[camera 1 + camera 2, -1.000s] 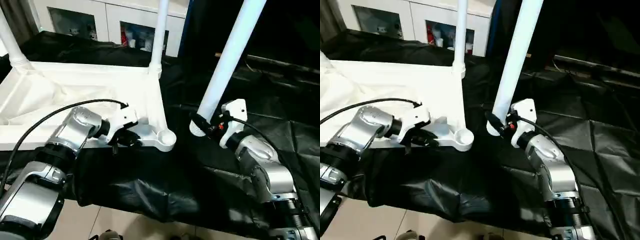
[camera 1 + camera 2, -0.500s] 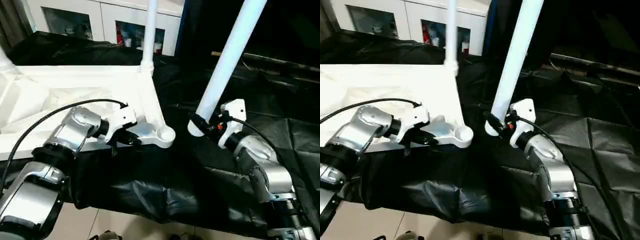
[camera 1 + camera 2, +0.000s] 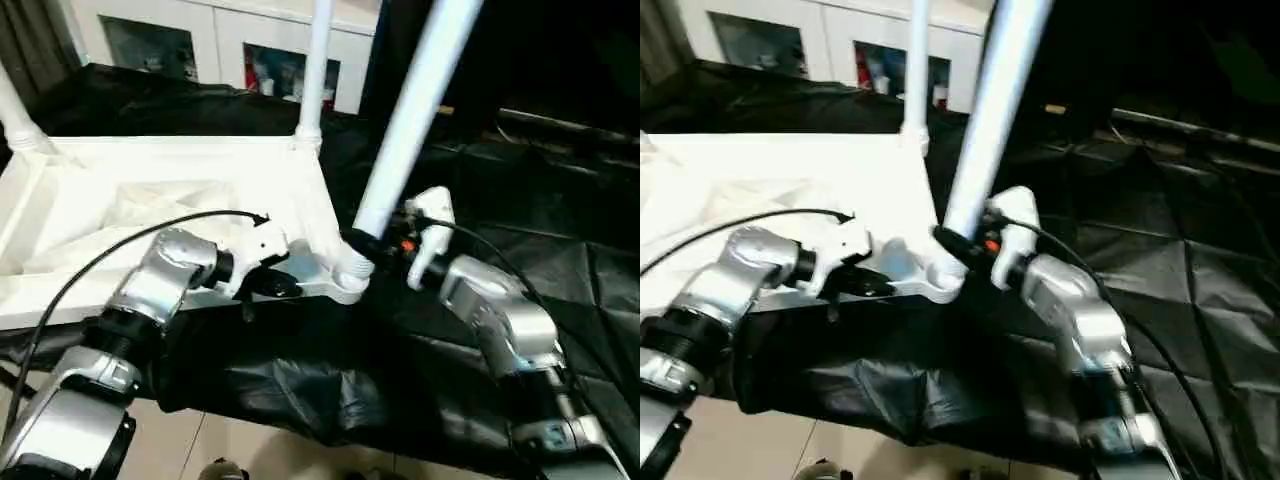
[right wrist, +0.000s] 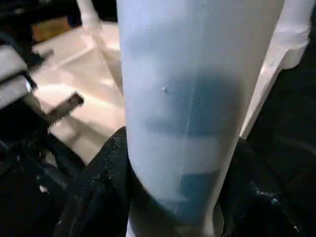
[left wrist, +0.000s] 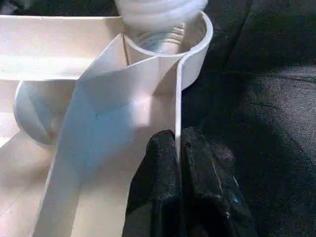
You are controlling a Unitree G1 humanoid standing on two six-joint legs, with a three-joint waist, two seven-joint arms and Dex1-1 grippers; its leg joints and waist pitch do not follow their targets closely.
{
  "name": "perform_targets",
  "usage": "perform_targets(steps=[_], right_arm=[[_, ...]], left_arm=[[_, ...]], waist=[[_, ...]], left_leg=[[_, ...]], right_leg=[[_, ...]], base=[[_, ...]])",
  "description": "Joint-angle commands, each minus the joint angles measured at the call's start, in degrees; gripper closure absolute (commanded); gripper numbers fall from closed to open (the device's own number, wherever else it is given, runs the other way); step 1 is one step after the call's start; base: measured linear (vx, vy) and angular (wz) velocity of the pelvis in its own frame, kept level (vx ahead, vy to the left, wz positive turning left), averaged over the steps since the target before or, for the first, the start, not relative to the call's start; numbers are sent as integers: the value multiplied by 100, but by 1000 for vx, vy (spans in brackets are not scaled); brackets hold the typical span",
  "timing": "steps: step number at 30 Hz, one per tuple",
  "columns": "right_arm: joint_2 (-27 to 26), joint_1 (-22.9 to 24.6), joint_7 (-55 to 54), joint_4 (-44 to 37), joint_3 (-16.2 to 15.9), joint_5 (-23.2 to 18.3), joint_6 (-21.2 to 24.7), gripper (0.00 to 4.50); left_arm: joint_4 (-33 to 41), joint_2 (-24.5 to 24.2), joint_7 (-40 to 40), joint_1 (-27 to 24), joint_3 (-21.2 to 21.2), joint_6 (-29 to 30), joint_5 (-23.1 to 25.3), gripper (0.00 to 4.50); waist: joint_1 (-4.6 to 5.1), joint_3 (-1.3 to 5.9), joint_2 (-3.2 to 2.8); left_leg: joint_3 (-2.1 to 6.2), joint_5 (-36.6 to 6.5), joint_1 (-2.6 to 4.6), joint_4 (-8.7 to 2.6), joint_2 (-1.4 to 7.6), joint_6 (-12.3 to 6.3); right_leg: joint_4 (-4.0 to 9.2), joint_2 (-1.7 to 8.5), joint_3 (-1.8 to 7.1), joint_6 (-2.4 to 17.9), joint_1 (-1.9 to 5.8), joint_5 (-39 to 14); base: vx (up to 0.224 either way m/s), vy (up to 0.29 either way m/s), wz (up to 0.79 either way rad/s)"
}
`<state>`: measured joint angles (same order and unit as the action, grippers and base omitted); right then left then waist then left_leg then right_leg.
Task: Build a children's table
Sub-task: Insert table leg to table base
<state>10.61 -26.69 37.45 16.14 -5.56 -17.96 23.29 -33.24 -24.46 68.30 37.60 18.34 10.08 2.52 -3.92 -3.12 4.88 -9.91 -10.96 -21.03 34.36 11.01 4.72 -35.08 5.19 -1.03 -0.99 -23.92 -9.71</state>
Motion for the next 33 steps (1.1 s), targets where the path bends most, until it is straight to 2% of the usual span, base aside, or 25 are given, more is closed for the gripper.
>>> perform_targets(steps=[1,3,4,6,8,11,13,18,25,26,27,29,30,32,33], right_arm=[[152,-108,67,155,-109,162,116,260],[185,-174,80,310,-208,269,178,260],[186,-206,73,414,-228,314,207,260],[186,-227,59,503,-238,364,166,260],[158,-253,36,621,-230,385,102,260],[89,-299,19,775,-217,393,31,260],[69,-320,24,827,-222,388,17,260],[-11,-408,50,1081,-187,390,-33,260],[-41,-188,82,1155,194,53,-124,260],[-58,-136,59,1169,266,1,-140,260],[-67,-105,44,1176,301,-19,-157,260],[-109,126,5,1180,398,-54,-331,260],[-114,147,7,1182,404,-54,-351,261],[-201,319,3,1207,493,-104,-518,261],[-246,409,-5,1240,522,-116,-646,261]], left_arm=[[15,136,-40,-171,46,19,-81,450],[-6,117,-54,-162,46,6,-50,450],[-32,101,-69,-144,45,-7,-25,450],[-40,94,-81,-136,38,-8,-11,450],[-30,87,-98,-136,30,-17,2,450],[-21,85,-101,-134,30,-21,13,450],[-17,86,-97,-131,32,-16,14,450],[-32,56,-57,-104,51,-28,31,450],[-46,42,-28,-97,44,-33,26,450],[-50,40,-28,-96,42,-37,25,450],[-53,39,-28,-95,42,-39,25,450],[-89,36,-25,-75,42,-56,30,450],[-94,36,-24,-71,42,-58,30,450],[-150,37,-18,-24,39,-76,35,450],[-175,35,-21,-4,36,-88,40,450]], waist=[[-7,380,-46],[-11,380,-50],[-8,377,-27],[-5,363,-35],[-8,365,-29],[15,365,-50],[22,366,-34],[38,363,-47],[31,371,-44],[32,375,-100],[33,378,-80],[20,379,-79],[8,383,-137],[17,378,-115],[8,382,-145]], left_leg=[[-13,-1008,59,-468,139,81],[-14,-978,57,-464,141,55],[-20,-1025,67,-463,140,49],[-15,-1094,56,-474,141,62],[-10,-1206,66,-480,148,102],[1,-1250,52,-490,147,133],[1,-1312,56,-491,147,141],[10,-1474,66,-503,152,183],[10,-1426,57,-503,150,148],[12,-1425,63,-504,149,158],[9,-1421,58,-504,149,156],[7,-1413,60,-504,151,145],[14,-1420,67,-508,153,159],[4,-1489,74,-513,152,148],[12,-1527,77,-515,153,153]], right_leg=[[312,201,111,1227,279,-867],[309,207,112,1229,279,-845],[322,210,113,1213,268,-983],[339,214,115,1183,265,-1113],[356,223,118,1112,254,-1306],[357,221,116,1098,250,-1334],[365,218,115,1084,247,-1385],[384,216,115,1062,225,-1533],[371,212,115,1112,239,-1365],[369,213,118,1140,237,-1300],[368,208,114,1153,241,-1254],[366,214,115,1170,242,-1224],[359,219,116,1181,241,-1196],[377,204,112,1203,232,-1177],[371,210,112,1216,232,-1188]], base=[[0,0,0],[0,0,0],[0,0,0],[0,0,0],[0,0,0],[0,0,0],[0,0,0],[0,0,0],[0,0,0],[0,0,0],[0,0,0],[0,0,0],[0,0,0],[0,0,0],[0,0,0]])
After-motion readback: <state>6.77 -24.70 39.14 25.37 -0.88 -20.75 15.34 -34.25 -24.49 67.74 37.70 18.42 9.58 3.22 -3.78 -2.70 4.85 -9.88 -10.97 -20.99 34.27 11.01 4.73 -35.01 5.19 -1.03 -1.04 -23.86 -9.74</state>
